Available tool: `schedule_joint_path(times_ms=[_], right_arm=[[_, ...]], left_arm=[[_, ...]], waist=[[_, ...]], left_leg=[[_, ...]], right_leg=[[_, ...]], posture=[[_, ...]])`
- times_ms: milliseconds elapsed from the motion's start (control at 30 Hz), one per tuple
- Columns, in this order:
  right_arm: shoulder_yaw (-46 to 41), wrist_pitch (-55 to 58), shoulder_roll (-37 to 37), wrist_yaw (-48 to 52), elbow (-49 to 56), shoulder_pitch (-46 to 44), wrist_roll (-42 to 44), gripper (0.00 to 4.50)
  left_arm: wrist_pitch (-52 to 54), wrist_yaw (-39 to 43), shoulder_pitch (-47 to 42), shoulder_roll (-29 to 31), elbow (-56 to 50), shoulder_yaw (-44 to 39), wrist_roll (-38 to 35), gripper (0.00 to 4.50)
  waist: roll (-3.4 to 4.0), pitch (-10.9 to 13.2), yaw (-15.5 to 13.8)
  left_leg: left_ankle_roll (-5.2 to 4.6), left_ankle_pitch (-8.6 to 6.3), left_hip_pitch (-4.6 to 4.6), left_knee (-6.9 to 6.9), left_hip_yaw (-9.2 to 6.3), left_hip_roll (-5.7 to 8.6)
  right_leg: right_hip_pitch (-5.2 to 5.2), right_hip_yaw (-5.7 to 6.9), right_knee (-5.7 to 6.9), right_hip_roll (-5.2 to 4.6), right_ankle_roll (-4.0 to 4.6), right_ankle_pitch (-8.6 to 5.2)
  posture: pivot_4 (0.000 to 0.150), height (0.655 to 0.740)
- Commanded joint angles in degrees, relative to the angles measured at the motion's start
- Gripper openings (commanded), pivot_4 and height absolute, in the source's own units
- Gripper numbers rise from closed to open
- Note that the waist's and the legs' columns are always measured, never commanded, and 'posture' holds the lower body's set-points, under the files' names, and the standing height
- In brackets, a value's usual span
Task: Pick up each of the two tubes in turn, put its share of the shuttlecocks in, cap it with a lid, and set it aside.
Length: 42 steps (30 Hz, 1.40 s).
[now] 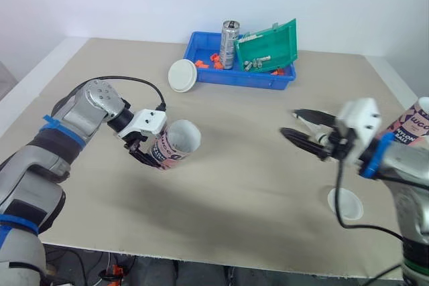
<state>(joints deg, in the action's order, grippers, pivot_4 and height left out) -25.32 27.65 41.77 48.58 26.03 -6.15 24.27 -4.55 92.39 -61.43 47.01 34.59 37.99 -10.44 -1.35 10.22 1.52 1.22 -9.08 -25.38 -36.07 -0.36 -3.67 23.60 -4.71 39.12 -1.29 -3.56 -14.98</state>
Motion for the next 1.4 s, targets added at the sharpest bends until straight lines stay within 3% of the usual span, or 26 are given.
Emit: schedule_joint_path(times_ms=[33, 300, 600, 1067, 1167, 1300, 1400], right_arm=[[-8.9, 0.2, 1.3, -0.8, 1.6, 7.6, 0.1, 2.70], [-8.8, -2.8, 0.7, -3.6, -6.4, 13.8, -3.3, 2.70], [-0.7, -9.1, 0.0, -8.1, -23.7, 4.5, -8.6, 2.70], [6.1, -14.2, -1.8, -10.4, -36.4, -5.3, -10.9, 2.70], [6.4, -15.2, -2.1, -11.1, -37.5, -6.4, -10.9, 1.93], [5.3, -14.6, -1.4, -10.9, -34.2, -5.0, -9.9, 0.22], [3.6, -13.4, 0.5, -9.8, -27.7, -2.7, -8.7, 0.05]], left_arm=[[0.3, 0.1, 0.5, 1.1, -0.5, 0.4, 0.3, 3.37], [0.2, 0.1, 0.2, -0.1, -0.1, 0.0, 0.5, 3.37], [0.2, 0.1, 0.4, -0.7, -0.3, -0.8, 0.8, 3.37], [0.8, 0.1, 1.6, -0.4, -1.5, -2.3, 1.4, 3.37], [1.0, 0.1, 1.7, -0.4, -1.9, -2.6, 1.6, 3.37], [1.2, 0.1, 2.0, -0.4, -2.3, -2.9, 1.7, 3.37], [1.2, 0.1, 2.3, -0.3, -2.5, -3.1, 1.9, 3.37]], waist=[[0.00, 0.0, 0.0], [-0.01, 0.0, 0.4], [0.08, 0.0, 0.5], [0.08, 0.0, 0.5], [0.08, 0.0, 0.5], [0.08, 0.0, 0.5], [0.09, 0.0, 0.5]], left_leg=[[0.00, 0.00, 0.04, 0.00, -0.01, 0.00], [0.00, 0.00, 0.15, -0.26, 0.07, 0.01], [0.00, 0.00, 0.07, -0.26, 0.11, 0.10], [-0.01, -0.01, 0.03, -0.27, 0.05, 0.13], [-0.01, -0.01, 0.03, -0.26, 0.05, 0.13], [-0.02, -0.01, 0.02, -0.25, 0.04, 0.14], [-0.02, -0.01, 0.02, -0.25, 0.04, 0.14]], right_leg=[[-0.03, 0.01, 0.00, 0.01, 0.01, 0.00], [-0.19, -0.08, 0.00, -0.04, 0.21, 0.01], [-0.17, -0.16, -0.03, -0.09, 0.12, -0.06], [-0.17, -0.16, -0.03, -0.06, 0.07, -0.07], [-0.18, -0.16, -0.03, -0.05, 0.07, -0.07], [-0.18, -0.16, -0.03, -0.05, 0.05, -0.09], [-0.18, -0.16, -0.03, -0.06, 0.04, -0.09]], posture=[[0.150, 0.7061], [0.150, 0.7061], [0.150, 0.7061], [0.150, 0.7061], [0.150, 0.7061], [0.150, 0.7061], [0.150, 0.7061]])
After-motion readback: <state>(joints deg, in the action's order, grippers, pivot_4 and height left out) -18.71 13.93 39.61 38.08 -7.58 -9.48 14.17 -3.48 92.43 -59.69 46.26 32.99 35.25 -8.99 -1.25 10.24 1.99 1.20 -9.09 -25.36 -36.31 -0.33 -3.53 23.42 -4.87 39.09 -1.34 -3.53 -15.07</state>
